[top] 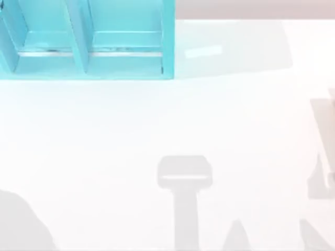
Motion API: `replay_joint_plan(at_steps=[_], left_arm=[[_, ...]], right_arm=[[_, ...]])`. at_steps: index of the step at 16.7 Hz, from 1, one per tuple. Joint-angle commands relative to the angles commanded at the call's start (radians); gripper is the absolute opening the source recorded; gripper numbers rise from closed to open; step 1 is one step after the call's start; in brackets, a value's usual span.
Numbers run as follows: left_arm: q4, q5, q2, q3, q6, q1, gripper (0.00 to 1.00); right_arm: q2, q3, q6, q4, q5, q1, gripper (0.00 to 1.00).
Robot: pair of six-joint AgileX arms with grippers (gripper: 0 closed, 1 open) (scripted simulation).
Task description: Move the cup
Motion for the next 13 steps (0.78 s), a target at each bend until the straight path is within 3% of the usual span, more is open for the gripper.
replay_joint_plan(at_steps=[5, 13], left_arm=[[0.020, -0.002, 0.002, -0.018, 0.002, -0.003, 0.00], [0.237, 0.000, 0.060, -0.177, 0.004, 0.003, 0.00]], right_arm=[[0.000, 0.000, 0.000, 0.000, 0.000, 0.000, 1.00], [0.000, 0.000, 0.000, 0.000, 0.000, 0.000, 1.00]])
